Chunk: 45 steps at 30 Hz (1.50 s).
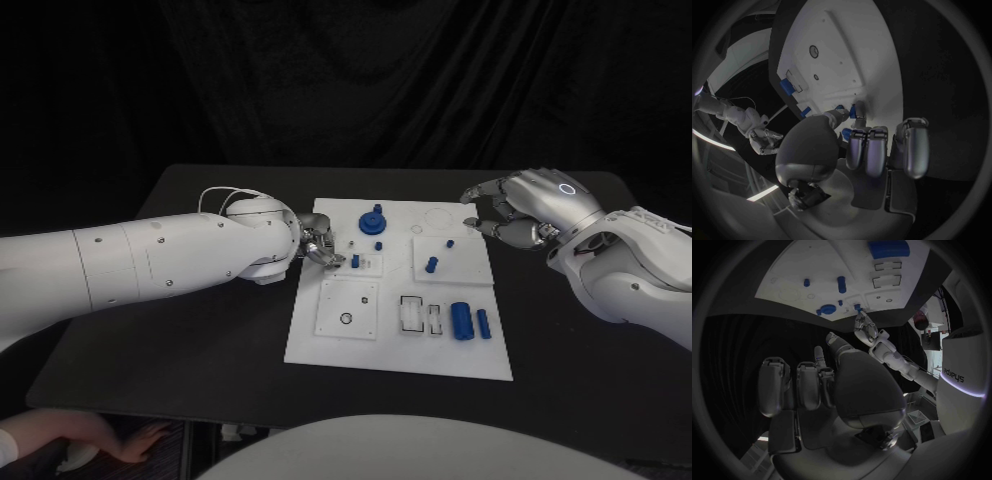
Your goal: Assemble the parts on the task board
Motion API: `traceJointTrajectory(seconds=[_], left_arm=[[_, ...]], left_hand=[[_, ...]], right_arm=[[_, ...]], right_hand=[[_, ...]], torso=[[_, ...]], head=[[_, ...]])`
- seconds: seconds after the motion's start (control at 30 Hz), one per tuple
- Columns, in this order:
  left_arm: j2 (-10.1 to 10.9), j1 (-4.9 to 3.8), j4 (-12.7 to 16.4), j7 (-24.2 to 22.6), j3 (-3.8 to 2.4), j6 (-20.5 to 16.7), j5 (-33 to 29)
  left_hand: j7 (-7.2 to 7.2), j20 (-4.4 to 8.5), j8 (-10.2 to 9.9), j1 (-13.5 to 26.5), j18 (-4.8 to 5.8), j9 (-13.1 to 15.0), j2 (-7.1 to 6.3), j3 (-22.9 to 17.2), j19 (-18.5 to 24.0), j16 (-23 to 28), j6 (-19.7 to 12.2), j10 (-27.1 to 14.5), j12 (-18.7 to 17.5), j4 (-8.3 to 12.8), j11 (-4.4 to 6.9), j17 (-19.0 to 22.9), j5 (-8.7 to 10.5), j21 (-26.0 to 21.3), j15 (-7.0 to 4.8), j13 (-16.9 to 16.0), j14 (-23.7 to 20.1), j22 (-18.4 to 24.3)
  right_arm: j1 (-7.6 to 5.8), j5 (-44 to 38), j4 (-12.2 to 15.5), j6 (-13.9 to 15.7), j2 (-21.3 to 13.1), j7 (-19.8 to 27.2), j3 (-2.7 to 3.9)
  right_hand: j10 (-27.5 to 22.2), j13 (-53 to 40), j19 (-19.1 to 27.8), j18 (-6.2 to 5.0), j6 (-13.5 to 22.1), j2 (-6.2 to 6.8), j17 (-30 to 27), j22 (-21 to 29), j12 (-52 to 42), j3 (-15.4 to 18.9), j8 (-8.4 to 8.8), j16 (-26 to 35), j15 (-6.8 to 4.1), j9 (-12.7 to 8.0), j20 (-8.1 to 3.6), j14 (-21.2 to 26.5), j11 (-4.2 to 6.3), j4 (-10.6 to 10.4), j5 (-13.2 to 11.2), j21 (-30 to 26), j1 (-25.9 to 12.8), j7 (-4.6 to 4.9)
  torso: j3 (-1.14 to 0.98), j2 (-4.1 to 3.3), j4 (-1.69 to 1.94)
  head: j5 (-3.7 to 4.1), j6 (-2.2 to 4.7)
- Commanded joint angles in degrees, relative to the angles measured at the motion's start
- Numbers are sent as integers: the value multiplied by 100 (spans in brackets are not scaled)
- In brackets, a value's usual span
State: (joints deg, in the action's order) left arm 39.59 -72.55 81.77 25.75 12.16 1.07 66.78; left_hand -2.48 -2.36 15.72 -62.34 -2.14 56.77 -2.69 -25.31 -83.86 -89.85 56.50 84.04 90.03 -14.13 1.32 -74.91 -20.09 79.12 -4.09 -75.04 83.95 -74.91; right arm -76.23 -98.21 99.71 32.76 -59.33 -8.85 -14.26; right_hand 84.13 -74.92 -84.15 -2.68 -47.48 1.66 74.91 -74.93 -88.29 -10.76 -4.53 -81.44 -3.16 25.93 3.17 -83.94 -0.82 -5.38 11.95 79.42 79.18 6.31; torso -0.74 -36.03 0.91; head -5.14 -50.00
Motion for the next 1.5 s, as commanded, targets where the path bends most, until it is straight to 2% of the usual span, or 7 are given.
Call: traceJointTrajectory(seconds=[0.03,0.53,0.93,1.07,1.37,1.4,1.5], left_arm=[[-14,14,-8,-167,-1,46,-62],[2,17,-48,-35,-1,53,-63],[22,18,-54,-176,0,-37,-63],[35,18,-54,-261,0,-113,-63],[169,19,11,-761,0,-946,-63],[197,19,23,-819,0,-1068,-63],[269,19,52,-949,0,-1345,-53]], left_hand=[[-46,8,-76,131,-46,-40,3,149,-84,-15,-14,596,-3,-117,-15,-1509,142,-29,4,-1496,605,-1157],[-109,-49,-432,569,-65,-239,205,718,-49,-15,43,596,-3,-261,-78,-1509,324,-124,59,-1496,605,-1135],[-98,-52,-525,963,-67,-253,458,1011,-52,-15,140,596,-3,-276,-73,-1509,327,-135,58,-1496,605,-1136],[-92,-49,-545,1245,-66,-215,636,1182,-54,-15,174,596,-3,-280,-69,-1509,377,-136,56,-1496,605,-1137],[-69,-40,-420,1626,-60,104,832,1616,-67,-15,181,596,-3,-277,-51,-1509,432,-112,41,-1496,605,-1147],[-55,-30,-312,1816,-52,274,826,1857,-88,-15,173,596,-3,-278,-42,-1509,661,-71,36,-1496,605,-1159],[-28,-14,-170,1790,-43,486,863,2032,-112,-15,163,596,-3,-266,-19,-1509,728,-28,15,-1496,605,-1170]], right_arm=[[13,-14,-9,-66,3,-117,3],[27,-14,1,-157,2,-153,3],[31,-14,-4,-175,3,-165,3],[32,-14,-7,-175,7,-174,3],[33,-3,-17,-158,-11,-177,3],[33,1,-16,-158,-15,-176,3],[33,10,-18,-161,-20,-171,3]], right_hand=[[372,-1271,-159,14,-41,-11,296,-1169,39,-40,15,36,-13,-9,-18,-365,19,10,19,-18,43,16],[351,-1246,-158,12,-89,-18,292,-1167,62,-81,22,38,-21,-27,-23,-365,28,15,90,-27,77,8],[336,-1229,-160,14,-112,-19,288,-1169,78,-104,28,40,-23,-39,-25,-365,29,15,147,-23,90,7],[324,-1215,-159,13,-120,-20,291,-1168,90,-109,28,37,-23,-41,-26,-366,29,14,158,-26,92,8],[282,-1167,-157,12,-130,-29,288,-1166,134,-122,30,39,-23,-46,-27,-365,29,11,173,-32,96,9],[270,-1154,-157,11,-131,-29,291,-1166,146,-123,31,37,-23,-47,-27,-366,28,9,174,-33,94,10],[253,-1135,-158,12,-131,-29,288,-1167,163,-123,32,39,-23,-48,-27,-365,28,8,175,-30,93,11]], torso=[[0,-5,-3],[1,3,7],[-1,11,3],[-1,11,3],[2,7,2],[2,5,3],[2,3,6]], head=[[-3,0],[-9,0],[-17,0],[-19,0],[-48,0],[-48,0],[-46,0]])
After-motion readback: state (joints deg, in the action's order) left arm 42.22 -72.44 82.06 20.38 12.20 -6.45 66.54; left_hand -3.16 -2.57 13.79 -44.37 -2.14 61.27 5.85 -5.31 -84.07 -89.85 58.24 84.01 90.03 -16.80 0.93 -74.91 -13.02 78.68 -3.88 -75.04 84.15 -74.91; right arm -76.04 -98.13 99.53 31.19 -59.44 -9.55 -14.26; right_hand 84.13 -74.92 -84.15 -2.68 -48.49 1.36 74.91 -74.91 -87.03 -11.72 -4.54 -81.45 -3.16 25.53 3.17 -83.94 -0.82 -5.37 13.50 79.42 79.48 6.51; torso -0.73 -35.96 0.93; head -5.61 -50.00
